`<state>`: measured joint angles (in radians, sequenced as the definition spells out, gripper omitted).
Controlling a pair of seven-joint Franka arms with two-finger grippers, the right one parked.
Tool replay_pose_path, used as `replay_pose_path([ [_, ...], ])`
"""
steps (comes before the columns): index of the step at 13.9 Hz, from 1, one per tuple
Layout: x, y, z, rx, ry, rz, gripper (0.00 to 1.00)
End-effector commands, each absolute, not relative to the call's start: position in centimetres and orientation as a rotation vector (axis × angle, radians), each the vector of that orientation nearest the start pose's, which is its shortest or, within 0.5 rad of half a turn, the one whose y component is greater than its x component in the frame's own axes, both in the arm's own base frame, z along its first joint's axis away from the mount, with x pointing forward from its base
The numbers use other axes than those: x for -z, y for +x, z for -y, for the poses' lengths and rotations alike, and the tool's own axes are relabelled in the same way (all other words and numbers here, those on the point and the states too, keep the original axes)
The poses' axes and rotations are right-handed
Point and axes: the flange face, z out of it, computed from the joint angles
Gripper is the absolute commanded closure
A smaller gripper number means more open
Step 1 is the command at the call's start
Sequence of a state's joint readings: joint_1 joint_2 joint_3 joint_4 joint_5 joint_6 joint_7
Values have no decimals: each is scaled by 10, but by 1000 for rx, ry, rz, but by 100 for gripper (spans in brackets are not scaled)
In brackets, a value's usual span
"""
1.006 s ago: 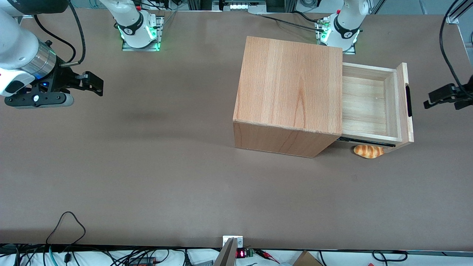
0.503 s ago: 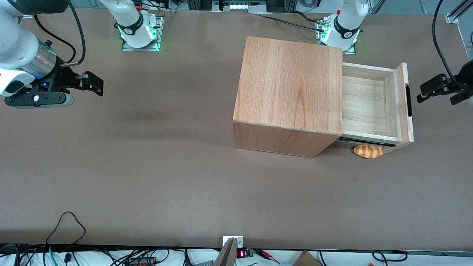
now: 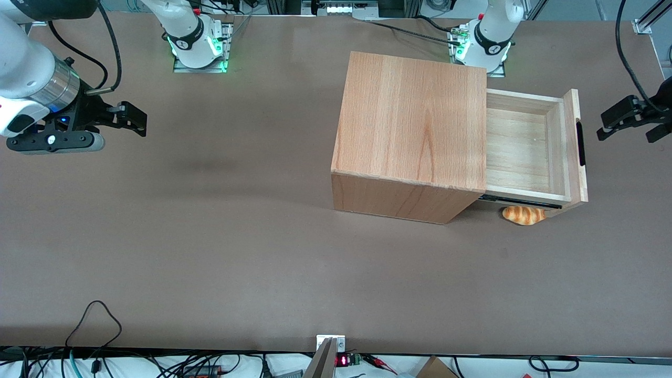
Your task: Open top drawer with left arm
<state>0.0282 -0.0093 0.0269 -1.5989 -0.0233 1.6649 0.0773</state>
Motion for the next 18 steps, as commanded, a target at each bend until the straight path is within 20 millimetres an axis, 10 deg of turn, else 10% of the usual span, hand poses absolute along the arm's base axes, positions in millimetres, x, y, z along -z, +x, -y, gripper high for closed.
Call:
replay_pose_path([
  [1,-622,551,-15,141,-3124,-30,0],
  [18,-634,558,-10,36,-3073,-53,0],
])
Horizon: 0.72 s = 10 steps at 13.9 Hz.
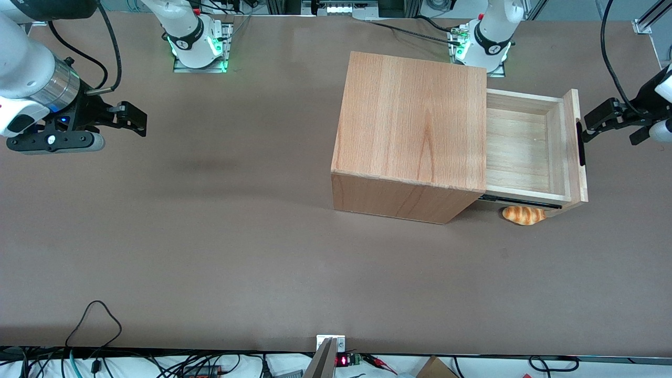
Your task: Open top drawer with left arm
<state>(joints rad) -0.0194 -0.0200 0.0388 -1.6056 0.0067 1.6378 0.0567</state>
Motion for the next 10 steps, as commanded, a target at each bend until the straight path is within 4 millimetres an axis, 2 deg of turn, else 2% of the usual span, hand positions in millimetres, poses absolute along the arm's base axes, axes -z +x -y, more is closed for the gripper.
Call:
replay_pose_path([
  [1,-635,557,-10,33,-3073,-53,0],
  [8,-636,556,-8,34,-3087,29,0],
  [10,-634,553,-7,-13,-3090,52,0],
])
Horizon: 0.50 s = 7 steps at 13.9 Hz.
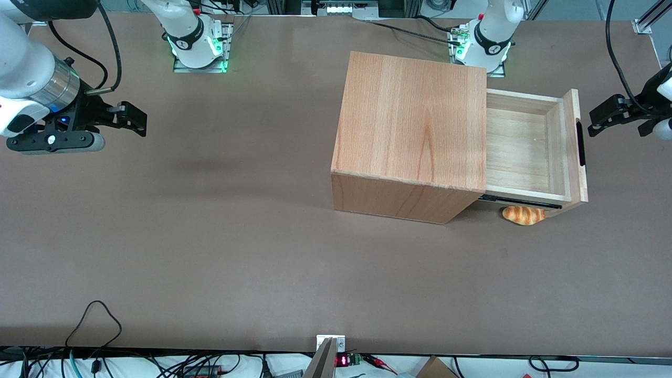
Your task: Open top drawer with left arm
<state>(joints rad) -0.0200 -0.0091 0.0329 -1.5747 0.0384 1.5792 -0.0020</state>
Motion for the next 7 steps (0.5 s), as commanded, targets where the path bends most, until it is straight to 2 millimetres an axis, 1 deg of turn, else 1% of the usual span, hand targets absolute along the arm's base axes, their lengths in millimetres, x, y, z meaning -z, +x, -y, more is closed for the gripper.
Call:
replay_pose_path([
  [1,-634,552,-6,-18,-3090,50,0],
  [3,-635,552,-4,-16,-3109,45,0],
  [7,-634,550,-5,-38,-3112,38,0],
])
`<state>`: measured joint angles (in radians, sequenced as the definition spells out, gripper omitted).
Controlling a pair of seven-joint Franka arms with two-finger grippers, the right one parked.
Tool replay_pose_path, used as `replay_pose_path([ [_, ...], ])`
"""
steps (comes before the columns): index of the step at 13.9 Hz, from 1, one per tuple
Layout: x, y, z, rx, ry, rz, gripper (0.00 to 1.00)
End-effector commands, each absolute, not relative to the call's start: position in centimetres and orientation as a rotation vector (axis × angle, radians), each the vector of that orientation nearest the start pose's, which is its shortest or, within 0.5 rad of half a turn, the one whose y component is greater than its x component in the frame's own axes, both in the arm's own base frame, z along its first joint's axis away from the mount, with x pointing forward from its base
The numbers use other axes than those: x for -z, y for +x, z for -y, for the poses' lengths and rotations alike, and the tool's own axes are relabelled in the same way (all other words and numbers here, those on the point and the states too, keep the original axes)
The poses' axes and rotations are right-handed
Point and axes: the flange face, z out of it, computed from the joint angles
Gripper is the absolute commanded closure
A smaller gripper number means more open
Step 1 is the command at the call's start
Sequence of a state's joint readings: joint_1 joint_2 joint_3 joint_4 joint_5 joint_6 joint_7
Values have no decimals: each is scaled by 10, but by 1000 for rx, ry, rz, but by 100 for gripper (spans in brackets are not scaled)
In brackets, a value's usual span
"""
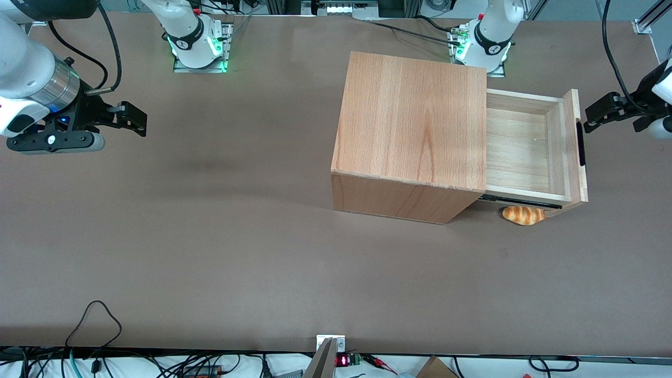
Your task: Open top drawer with left arm
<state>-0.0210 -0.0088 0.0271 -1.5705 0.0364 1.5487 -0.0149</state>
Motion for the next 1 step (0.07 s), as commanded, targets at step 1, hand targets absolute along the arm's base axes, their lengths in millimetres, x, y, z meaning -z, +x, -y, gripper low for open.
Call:
replay_pose_path([
  [1,-634,550,-5,-38,-3112,38,0],
])
